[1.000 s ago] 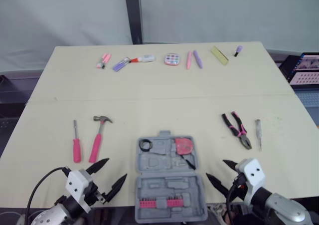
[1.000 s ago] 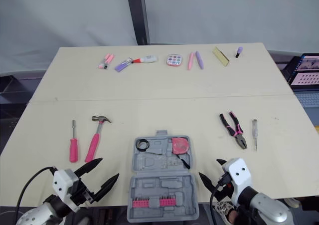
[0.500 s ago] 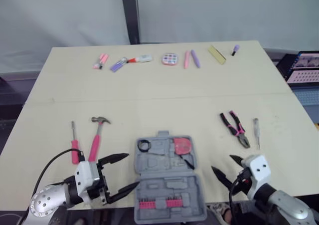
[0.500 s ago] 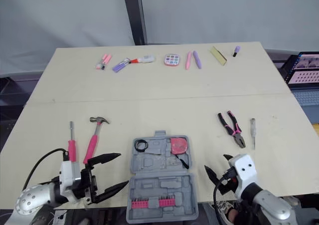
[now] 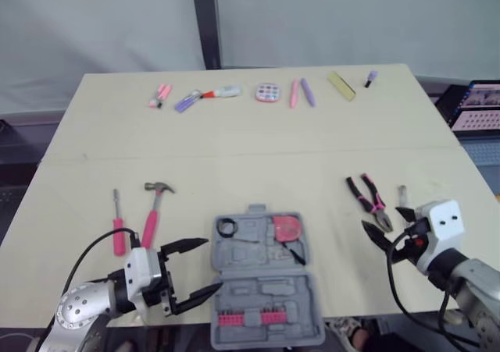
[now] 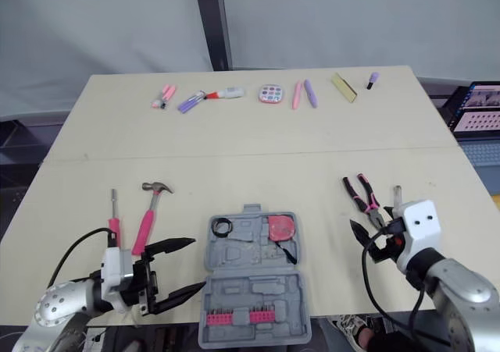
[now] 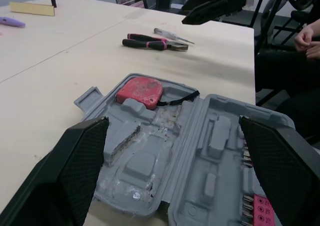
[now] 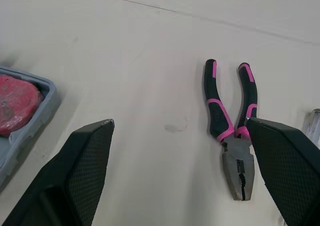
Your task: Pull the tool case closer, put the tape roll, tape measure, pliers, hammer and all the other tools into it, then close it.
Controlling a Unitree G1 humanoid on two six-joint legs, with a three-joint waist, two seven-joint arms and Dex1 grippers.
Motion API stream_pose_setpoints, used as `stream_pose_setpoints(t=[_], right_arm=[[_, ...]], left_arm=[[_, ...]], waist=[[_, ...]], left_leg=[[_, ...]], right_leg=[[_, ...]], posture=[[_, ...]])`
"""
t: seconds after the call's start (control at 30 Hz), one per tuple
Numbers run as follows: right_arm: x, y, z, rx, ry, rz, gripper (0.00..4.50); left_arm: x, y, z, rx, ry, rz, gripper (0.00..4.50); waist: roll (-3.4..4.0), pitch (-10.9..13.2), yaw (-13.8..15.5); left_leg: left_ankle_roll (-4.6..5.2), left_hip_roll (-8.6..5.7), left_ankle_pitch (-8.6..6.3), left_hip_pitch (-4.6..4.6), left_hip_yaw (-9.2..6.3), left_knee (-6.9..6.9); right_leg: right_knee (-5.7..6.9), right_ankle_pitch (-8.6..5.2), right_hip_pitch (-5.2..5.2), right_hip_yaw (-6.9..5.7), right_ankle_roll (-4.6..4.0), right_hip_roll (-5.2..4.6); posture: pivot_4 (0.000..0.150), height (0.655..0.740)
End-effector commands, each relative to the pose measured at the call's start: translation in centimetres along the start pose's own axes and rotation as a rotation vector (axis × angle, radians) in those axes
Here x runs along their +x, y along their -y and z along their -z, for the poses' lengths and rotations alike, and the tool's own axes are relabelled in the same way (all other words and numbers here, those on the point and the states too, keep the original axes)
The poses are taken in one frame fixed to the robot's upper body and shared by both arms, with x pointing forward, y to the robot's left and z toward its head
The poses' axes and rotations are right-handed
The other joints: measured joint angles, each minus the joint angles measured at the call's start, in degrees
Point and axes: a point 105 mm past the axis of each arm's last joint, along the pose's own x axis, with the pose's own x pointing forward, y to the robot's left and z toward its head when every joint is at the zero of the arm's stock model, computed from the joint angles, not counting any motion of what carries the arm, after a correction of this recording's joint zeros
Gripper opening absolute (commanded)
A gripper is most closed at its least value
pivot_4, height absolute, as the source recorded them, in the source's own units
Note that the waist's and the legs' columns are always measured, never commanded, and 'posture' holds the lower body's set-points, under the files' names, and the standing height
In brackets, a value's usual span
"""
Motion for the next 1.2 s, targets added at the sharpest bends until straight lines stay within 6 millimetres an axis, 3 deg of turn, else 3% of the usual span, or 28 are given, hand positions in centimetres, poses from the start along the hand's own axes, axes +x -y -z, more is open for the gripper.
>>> stream_pose_setpoints(t=[0.03,0.2,0.43,1.0,1.2], right_arm=[[0.2,1.0,-0.4,0.021,-0.013,0.022,4.43],[1.3,2.4,0.2,0.076,-0.071,0.059,4.43],[2.0,2.9,1.2,0.124,-0.124,0.067,4.43],[6.0,5.4,3.0,0.122,-0.2,0.091,4.43],[6.4,6.0,3.6,0.121,-0.222,0.086,4.43]], left_arm=[[0.0,0.2,0.0,0.008,0.012,0.008,4.5],[0.0,0.3,0.2,0.013,0.013,0.015,4.5],[0.2,0.4,0.0,0.016,0.013,0.03,4.5],[0.7,0.3,-0.6,0.025,0.013,0.012,4.5],[0.8,0.2,-0.9,0.032,0.011,-0.005,4.5]], waist=[[0.0,0.0,0.06],[0.0,0.0,0.0],[0.03,0.01,0.04],[0.07,0.01,-0.04],[0.08,0.01,-0.04]], left_leg=[[0.01,-0.01,0.01,0.0,0.0,0.0],[0.04,-0.02,0.02,0.0,0.02,0.02],[0.04,-0.02,0.03,-0.02,0.01,0.02],[0.06,-0.05,0.03,-0.02,0.04,0.03],[0.06,-0.04,0.04,-0.03,0.04,0.03]], right_leg=[[0.0,0.0,0.0,-0.01,0.0,0.0],[0.01,0.01,0.0,-0.08,0.02,-0.01],[0.01,0.01,-0.01,-0.11,0.03,-0.03],[0.02,0.02,-0.03,-0.18,0.04,-0.05],[0.02,0.03,-0.03,-0.29,0.05,-0.04]], posture=[[0.15,0.74],[0.15,0.74],[0.15,0.74],[0.15,0.74],[0.15,0.74]])
